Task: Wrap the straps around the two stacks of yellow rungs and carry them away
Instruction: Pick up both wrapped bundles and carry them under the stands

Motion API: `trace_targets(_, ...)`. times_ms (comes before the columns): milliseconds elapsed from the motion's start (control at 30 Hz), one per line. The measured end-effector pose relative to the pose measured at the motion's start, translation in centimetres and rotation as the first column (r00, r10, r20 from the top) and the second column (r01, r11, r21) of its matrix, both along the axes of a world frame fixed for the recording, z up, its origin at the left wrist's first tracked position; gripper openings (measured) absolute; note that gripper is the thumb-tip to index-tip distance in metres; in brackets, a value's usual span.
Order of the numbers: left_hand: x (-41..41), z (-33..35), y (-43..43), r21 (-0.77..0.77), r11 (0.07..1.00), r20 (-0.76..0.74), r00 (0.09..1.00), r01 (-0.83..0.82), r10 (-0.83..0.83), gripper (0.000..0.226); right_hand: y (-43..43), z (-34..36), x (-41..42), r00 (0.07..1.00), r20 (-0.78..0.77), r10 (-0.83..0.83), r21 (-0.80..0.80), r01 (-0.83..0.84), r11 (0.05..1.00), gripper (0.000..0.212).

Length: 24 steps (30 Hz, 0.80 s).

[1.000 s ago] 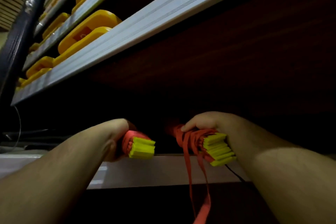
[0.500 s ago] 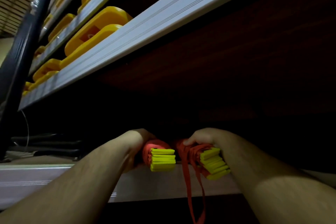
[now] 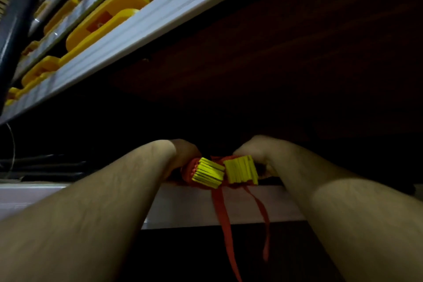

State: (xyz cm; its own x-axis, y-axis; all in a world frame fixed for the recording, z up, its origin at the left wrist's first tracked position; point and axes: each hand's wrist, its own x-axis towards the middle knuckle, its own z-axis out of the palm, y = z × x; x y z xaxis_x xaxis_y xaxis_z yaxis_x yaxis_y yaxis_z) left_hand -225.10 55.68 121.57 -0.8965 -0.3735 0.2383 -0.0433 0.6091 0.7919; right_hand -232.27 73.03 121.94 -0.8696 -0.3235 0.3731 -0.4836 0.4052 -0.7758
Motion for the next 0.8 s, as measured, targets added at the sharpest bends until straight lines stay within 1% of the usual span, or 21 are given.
trace_targets(67,-0.7,-1.0,-0.2,-0.095,0.995,-0.03,0.999,-0.026,0.024,0.035,-0.2,-0.7,0.5,1.0,-0.002,0.023,-0.015,-0.023,1.0,0.01)
trace_targets(200,-1.4,-2.0,-0.7,-0.019,1.0,-0.161,0.987,-0.001,-0.002,0.03,-0.3,-1.3,0.8,0.996,0.04,0.081,-0.101,-0.076,0.992,0.024)
trace_targets(267,-1.4,-2.2,-0.6,-0.018,1.0,-0.229,0.973,-0.016,0.011,0.031,-0.4,-1.5,0.4,0.994,0.068,0.089,-0.128,-0.08,0.989,0.022)
trace_targets(367,-1.1,-2.3,-0.3,-0.033,0.999,-0.284,0.959,-0.015,0.005,0.033,-0.6,-1.6,0.3,0.993,0.09,0.079,-0.148,-0.065,0.987,0.019)
trace_targets(467,-0.4,-2.4,-0.3,-0.02,0.999,-0.308,0.951,-0.033,0.025,0.035,-0.3,-1.0,1.0,1.0,0.013,0.028,-0.131,-0.026,0.991,0.021)
trace_targets(567,0.7,-2.7,0.3,0.011,1.0,-0.354,0.935,0.012,-0.007,0.036,-0.1,-0.3,2.2,0.999,-0.038,0.005,-0.152,-0.011,0.988,0.029)
trace_targets(700,2.8,-3.2,1.3,0.02,0.998,-0.428,0.903,0.059,-0.044,0.033,0.4,-0.5,3.9,0.994,-0.108,0.002,-0.143,-0.018,0.99,0.027)
trace_targets(733,3.1,-3.4,1.4,0.027,0.997,-0.446,0.893,0.072,-0.052,0.033,0.6,-0.6,4.3,0.991,-0.13,-0.005,-0.158,-0.016,0.987,0.028)
trace_targets(800,3.5,-3.8,1.3,0.021,0.999,-0.457,0.889,0.046,-0.031,0.034,1.2,-1.0,5.0,0.987,-0.157,-0.02,-0.189,-0.01,0.982,0.039)
